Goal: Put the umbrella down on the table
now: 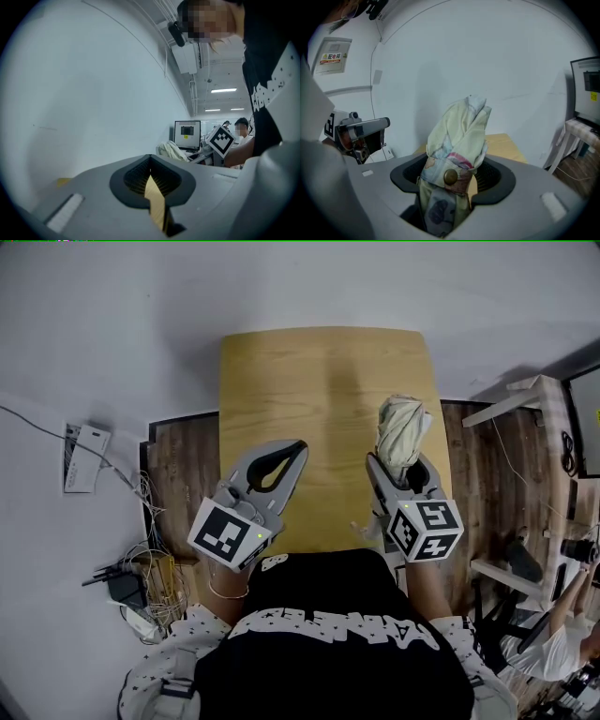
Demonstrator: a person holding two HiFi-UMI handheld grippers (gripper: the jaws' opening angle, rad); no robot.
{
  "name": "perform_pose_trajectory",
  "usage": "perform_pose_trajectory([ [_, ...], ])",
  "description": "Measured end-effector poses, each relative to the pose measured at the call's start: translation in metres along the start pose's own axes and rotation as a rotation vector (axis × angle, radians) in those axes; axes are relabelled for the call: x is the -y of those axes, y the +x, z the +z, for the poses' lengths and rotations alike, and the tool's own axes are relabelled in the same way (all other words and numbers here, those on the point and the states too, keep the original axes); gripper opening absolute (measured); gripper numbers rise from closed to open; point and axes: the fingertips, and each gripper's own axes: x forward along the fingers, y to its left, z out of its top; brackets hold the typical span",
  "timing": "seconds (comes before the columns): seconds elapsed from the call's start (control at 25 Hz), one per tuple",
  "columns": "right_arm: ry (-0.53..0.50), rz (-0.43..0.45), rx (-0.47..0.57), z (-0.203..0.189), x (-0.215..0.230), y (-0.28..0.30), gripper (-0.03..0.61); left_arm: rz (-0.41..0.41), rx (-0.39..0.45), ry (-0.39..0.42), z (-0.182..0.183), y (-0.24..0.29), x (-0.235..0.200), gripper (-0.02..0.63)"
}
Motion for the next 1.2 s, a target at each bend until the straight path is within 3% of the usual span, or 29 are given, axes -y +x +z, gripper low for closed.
perform_pose_trajectory([
  [0.28,-0.002,0.007,-0.059,-0.015,0.014,0.021,0.304,0.024,-0.032,-0.020,-0.010,0.008,-0.003,0.025],
  [1.2,-0.024,0.010,-0.243,-0.060,0.029,0.083,0.305,0.138,-0.073,-0.062,-0.023,0.004,-0.029,0.002],
])
